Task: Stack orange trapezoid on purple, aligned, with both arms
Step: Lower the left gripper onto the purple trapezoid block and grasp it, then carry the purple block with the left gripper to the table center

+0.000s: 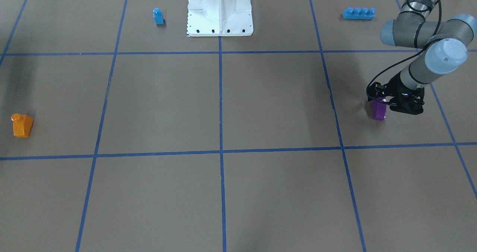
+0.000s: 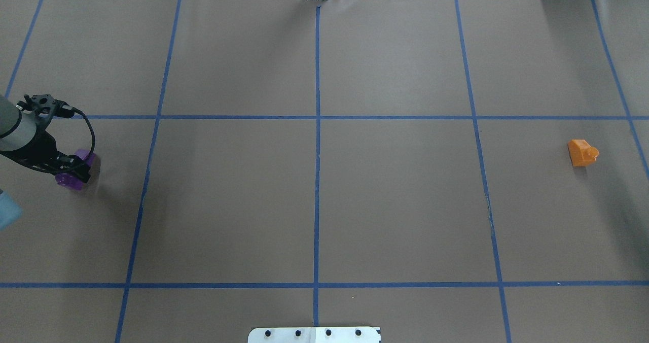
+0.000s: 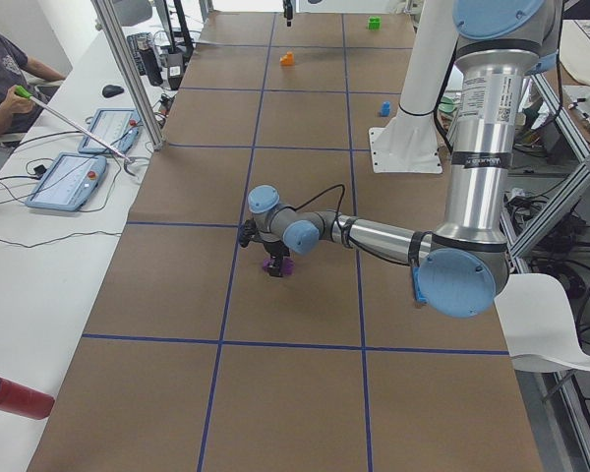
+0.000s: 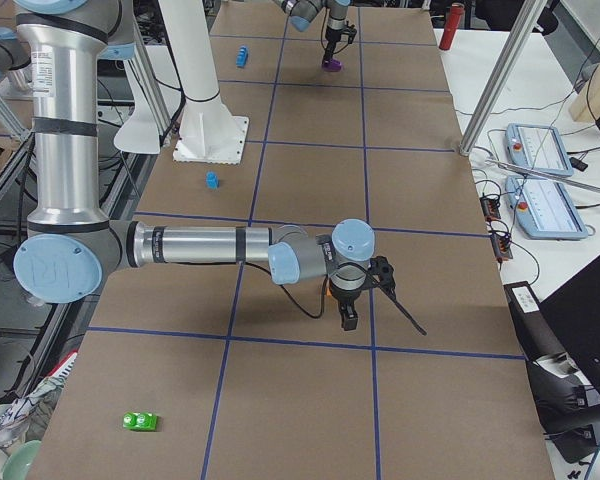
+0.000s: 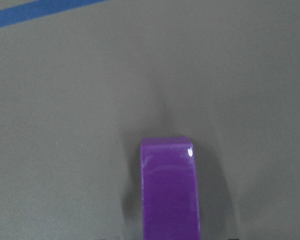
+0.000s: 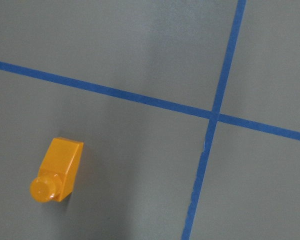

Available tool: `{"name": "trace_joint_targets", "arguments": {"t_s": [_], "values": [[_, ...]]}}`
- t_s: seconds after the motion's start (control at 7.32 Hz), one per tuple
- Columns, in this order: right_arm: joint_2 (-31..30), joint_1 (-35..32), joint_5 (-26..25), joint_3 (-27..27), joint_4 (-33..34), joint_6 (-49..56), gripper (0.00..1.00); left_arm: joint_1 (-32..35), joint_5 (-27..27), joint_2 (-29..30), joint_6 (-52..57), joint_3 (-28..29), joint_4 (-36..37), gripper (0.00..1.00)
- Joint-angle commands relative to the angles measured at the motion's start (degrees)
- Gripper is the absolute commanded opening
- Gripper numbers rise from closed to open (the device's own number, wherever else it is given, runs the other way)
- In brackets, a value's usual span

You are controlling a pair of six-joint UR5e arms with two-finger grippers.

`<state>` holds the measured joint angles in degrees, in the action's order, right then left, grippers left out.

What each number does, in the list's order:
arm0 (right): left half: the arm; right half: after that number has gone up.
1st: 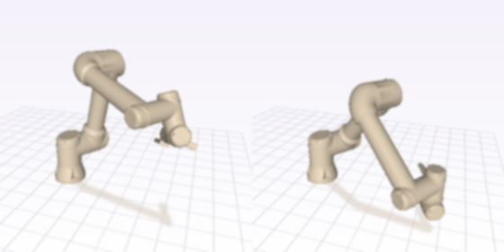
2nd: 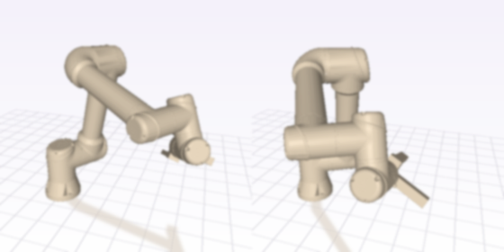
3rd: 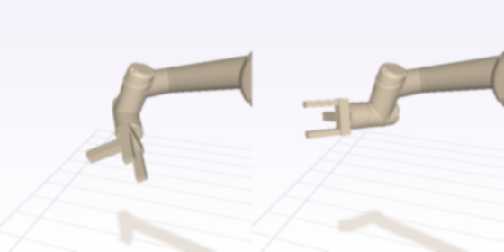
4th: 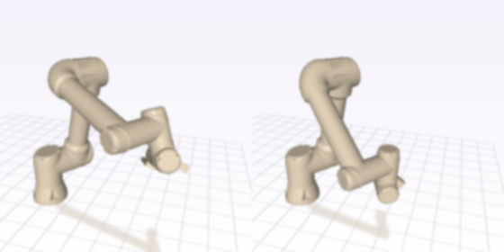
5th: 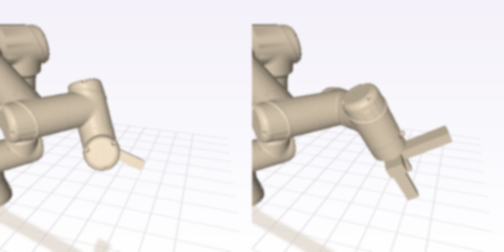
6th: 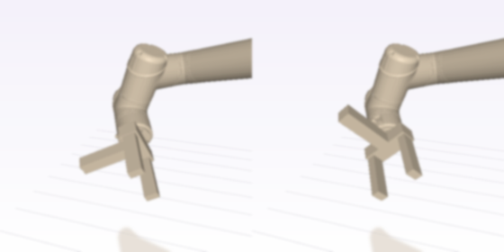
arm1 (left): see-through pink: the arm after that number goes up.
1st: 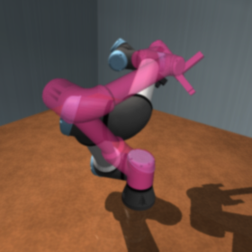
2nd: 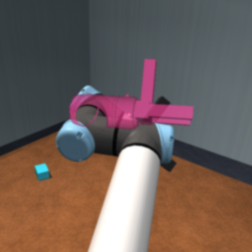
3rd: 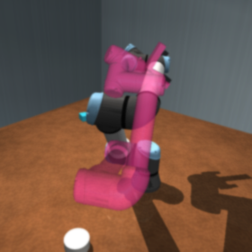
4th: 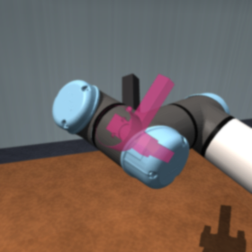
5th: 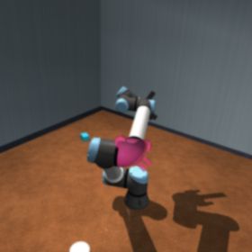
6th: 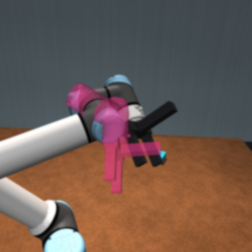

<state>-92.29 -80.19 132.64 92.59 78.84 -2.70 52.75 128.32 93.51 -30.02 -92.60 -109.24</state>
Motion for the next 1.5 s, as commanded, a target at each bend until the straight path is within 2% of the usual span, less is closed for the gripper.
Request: {"name": "trace_joint_targets", "arguments": {"t_s": [0.0, 0.27, 0.41, 0.55, 0.68, 0.82, 1.23, 1.37], "values": [[0.0, 0.04, -0.01, -0.13, 0.0, -0.02, 1.0, -0.01, 0.0, 0.18, -0.04, 0.23, 0.17, 0.0], [0.0, 0.04, -0.01, -0.13, 0.0, -0.02, 1.0, -0.01, 0.53, 0.44, -0.39, -0.56, 1.56, 0.0], [0.0, 0.04, -0.1, -0.13, 0.0, -0.02, 1.0, 0.07, 1.31, 3.75, -1.0, -1.78, 6.1, 0.0], [0.0, 0.04, -0.1, -0.13, 0.0, -0.02, 1.0, 0.07, 1.67, 8.66, -1.0, -4.32, 14.58, 0.0], [0.0, 0.04, -0.1, -0.13, 0.0, -0.02, 1.0, 0.07, 1.15, 13.14, -1.09, -6.08, 19.63, 0.0], [0.0, 0.12, -0.1, -0.13, 0.0, -0.02, 1.0, -1.32, 1.06, 16.41, -4.05, -6.27, 20.2, 0.0], [0.0, 0.21, -0.01, -0.22, 0.0, -0.02, 1.0, -11.32, 0.8, 27.93, -22.83, -3.91, 20.21, 0.0], [0.0, 0.3, -0.01, -0.39, 0.0, -0.02, 1.0, -14.22, -3.12, 32.48, -26.28, -1.47, 20.12, 0.0]]}}
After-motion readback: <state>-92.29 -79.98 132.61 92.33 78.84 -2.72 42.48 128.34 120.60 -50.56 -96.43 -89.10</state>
